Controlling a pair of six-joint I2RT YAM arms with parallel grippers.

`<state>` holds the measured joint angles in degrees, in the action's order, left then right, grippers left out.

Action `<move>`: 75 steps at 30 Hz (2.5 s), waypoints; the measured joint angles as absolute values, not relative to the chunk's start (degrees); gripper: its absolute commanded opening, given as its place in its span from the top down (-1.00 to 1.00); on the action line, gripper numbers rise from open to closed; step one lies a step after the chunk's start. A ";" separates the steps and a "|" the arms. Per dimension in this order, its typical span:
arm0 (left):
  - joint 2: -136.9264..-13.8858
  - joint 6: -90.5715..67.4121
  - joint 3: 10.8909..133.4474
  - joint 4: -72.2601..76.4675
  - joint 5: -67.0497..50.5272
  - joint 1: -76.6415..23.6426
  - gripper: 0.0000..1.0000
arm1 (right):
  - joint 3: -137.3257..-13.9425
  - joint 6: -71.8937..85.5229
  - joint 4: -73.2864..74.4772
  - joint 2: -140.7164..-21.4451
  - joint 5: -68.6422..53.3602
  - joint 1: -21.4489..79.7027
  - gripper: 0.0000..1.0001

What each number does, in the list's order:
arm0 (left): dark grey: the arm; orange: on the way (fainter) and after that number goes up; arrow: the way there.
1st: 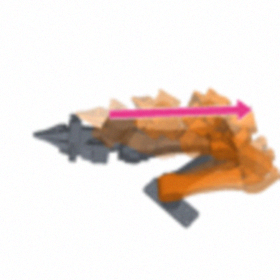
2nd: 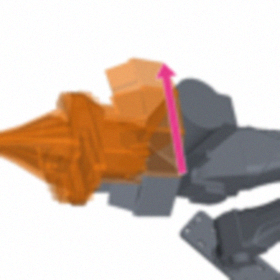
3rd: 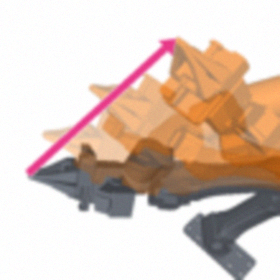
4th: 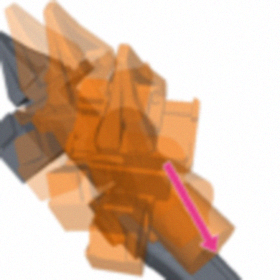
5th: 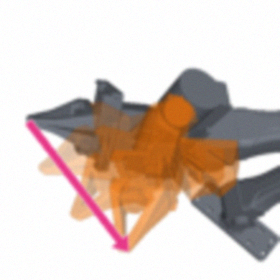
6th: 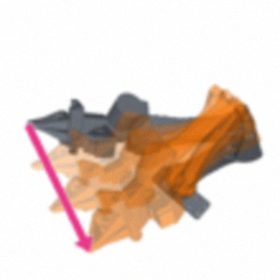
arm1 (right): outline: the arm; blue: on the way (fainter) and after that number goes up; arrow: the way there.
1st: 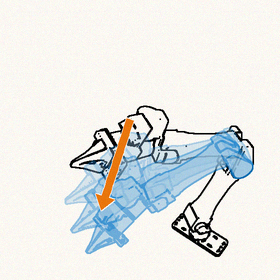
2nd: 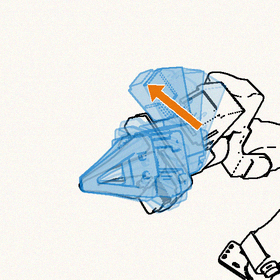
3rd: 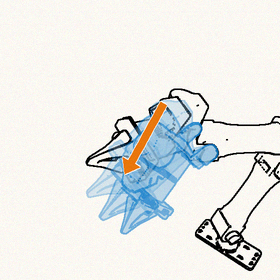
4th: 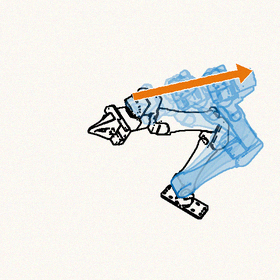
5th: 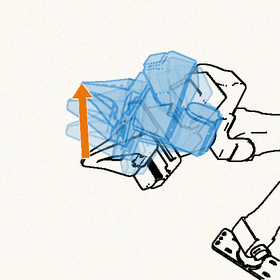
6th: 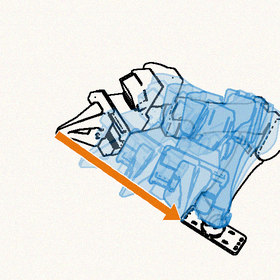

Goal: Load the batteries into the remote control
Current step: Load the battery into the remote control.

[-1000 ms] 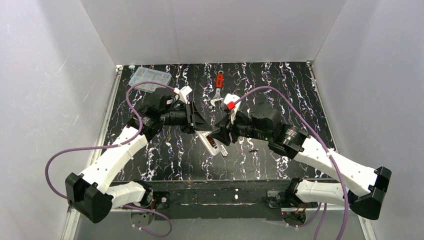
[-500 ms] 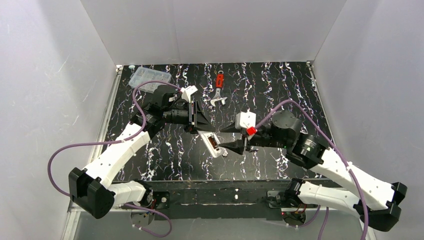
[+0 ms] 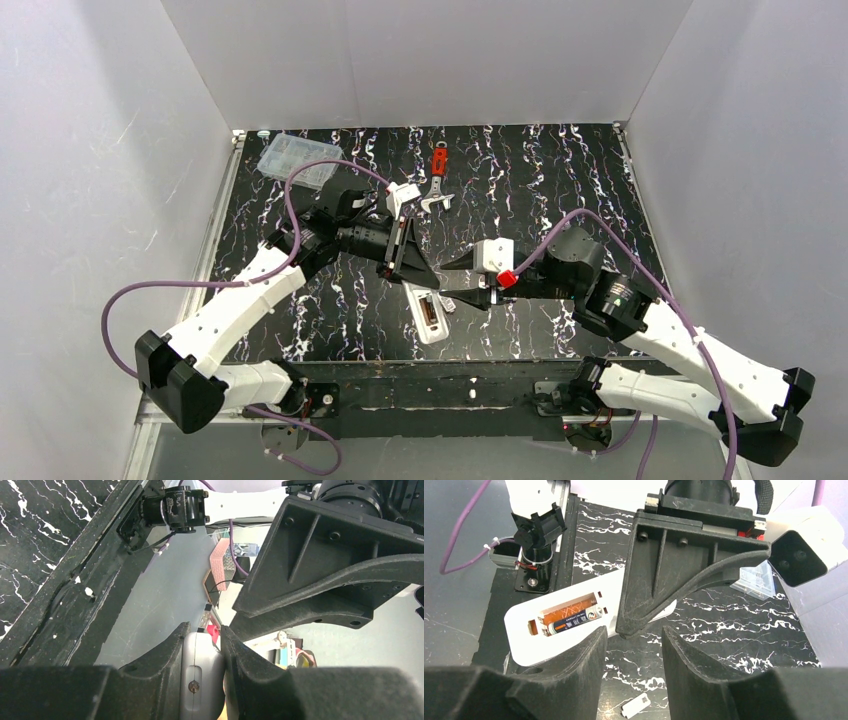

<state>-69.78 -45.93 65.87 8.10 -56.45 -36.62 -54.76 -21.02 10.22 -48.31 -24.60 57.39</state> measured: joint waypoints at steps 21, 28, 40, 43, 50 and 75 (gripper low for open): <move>-71.02 -42.57 66.26 2.98 -55.20 -36.64 1.00 | -53.54 -19.44 5.43 -46.70 -30.55 57.39 0.13; -71.07 -42.52 66.50 2.83 -54.78 -36.64 1.00 | -52.18 -19.22 4.05 -48.51 -33.17 57.39 0.14; -71.07 -42.37 66.50 2.63 -54.41 -36.64 1.00 | -51.64 -18.57 3.55 -50.74 -35.40 57.39 0.20; -71.07 -42.37 66.50 2.63 -54.41 -36.64 1.00 | -51.64 -18.31 3.01 -50.87 -35.86 57.39 0.23; -71.07 -42.37 66.52 2.63 -54.39 -36.64 1.00 | -51.64 -18.20 1.89 -51.62 -36.23 57.39 0.27; -71.05 -41.98 66.50 2.42 -53.52 -36.67 1.00 | -51.51 -19.25 1.52 -52.99 -37.54 57.39 0.40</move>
